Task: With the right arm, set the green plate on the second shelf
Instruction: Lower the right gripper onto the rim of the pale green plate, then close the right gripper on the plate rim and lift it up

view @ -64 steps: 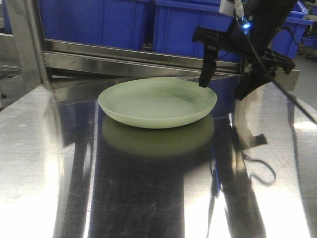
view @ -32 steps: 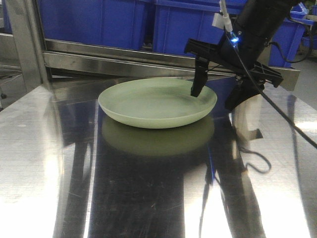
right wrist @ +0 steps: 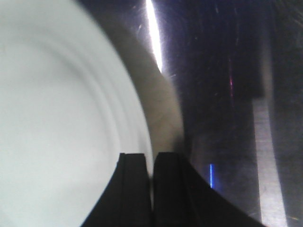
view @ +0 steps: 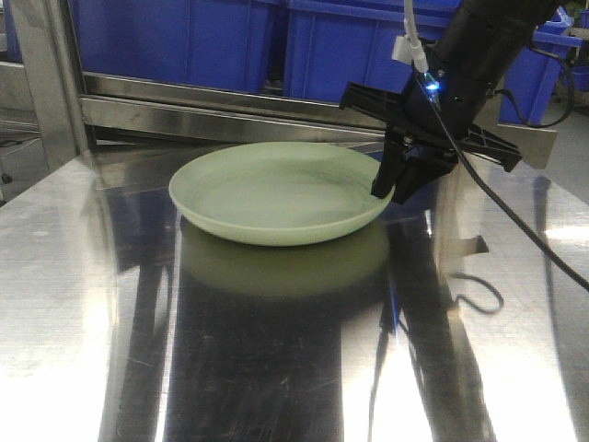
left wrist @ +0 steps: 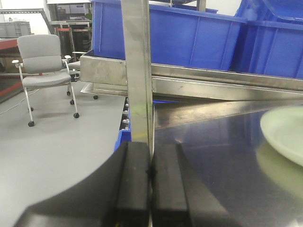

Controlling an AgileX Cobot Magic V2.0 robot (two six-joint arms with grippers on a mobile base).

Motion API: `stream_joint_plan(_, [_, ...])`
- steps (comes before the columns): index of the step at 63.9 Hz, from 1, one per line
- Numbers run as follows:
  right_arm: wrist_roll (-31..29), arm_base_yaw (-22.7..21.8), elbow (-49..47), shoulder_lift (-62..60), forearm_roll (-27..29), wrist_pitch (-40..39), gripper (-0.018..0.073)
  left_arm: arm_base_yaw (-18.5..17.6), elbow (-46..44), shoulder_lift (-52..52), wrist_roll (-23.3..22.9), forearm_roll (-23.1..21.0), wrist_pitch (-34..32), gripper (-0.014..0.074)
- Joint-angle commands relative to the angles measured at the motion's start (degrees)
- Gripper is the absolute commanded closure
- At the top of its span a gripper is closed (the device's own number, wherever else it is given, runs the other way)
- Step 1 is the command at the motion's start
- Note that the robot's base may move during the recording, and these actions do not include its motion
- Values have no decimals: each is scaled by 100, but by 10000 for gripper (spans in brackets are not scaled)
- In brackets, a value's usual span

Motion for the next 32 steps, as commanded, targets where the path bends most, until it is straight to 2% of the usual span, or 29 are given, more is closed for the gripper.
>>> stream_joint_plan(1, [-43, -72, -214, -358, 125, -249, 505, -20, 227, -92, -9, 0, -458, 466])
stream_joint_plan(6, [-49, -83, -214, -462, 11, -243, 505, -20, 227, -92, -9, 0, -458, 466])
stream_joint_plan(23, [-49, -83, -180, -1778, -1240, -241, 505, -20, 227, -92, -9, 0, -458, 466])
stream_joint_plan(32, [-43, -83, 14, -2639, -1634, -242, 505, -20, 227, -92, -9, 0, -458, 466])
